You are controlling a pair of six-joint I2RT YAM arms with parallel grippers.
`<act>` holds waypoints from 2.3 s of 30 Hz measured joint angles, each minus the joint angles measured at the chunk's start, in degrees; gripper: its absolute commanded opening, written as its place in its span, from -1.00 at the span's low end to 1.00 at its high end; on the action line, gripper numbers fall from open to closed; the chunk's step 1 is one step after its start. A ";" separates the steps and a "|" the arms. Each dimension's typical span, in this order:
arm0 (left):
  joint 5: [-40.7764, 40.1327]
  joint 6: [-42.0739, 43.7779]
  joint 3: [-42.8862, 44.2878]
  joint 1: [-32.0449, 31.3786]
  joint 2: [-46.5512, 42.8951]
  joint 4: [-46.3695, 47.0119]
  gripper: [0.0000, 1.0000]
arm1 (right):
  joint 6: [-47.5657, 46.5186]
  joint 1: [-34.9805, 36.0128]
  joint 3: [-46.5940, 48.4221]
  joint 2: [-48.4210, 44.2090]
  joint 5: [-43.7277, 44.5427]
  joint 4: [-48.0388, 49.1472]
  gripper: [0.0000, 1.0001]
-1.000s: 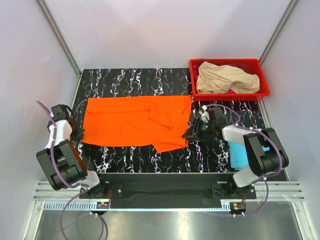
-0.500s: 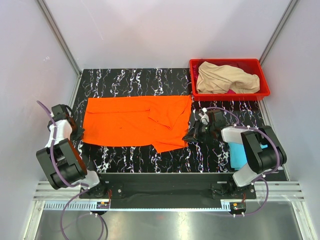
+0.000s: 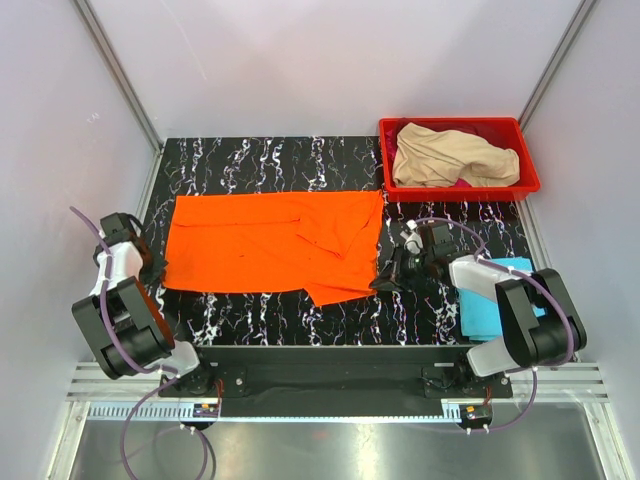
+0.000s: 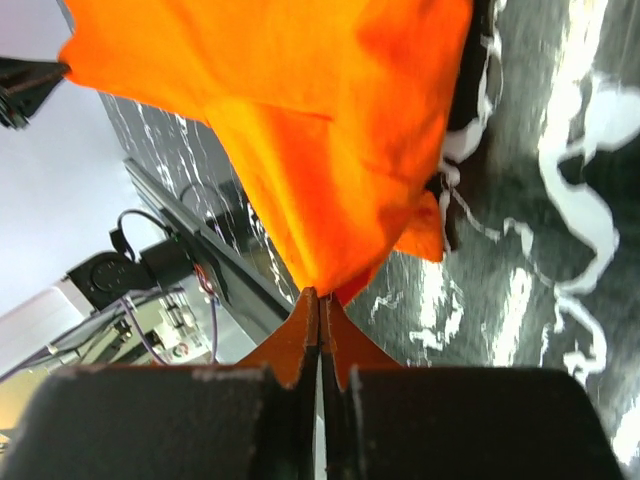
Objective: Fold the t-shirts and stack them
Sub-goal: Fold the tshirt
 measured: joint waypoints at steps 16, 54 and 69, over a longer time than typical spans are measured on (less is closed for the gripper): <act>0.50 1.16 12.37 -1.03 7.54 -1.86 -1.00 | -6.40 -0.57 19.10 5.05 -0.28 -16.46 -1.00; -1.16 2.14 38.21 -9.31 31.82 -7.76 -1.00 | -11.45 -5.27 48.78 30.18 -2.93 -32.13 -1.00; -1.16 1.46 40.35 -9.31 34.82 -8.24 -0.99 | -11.91 -6.16 54.53 36.44 -2.71 -33.31 -0.97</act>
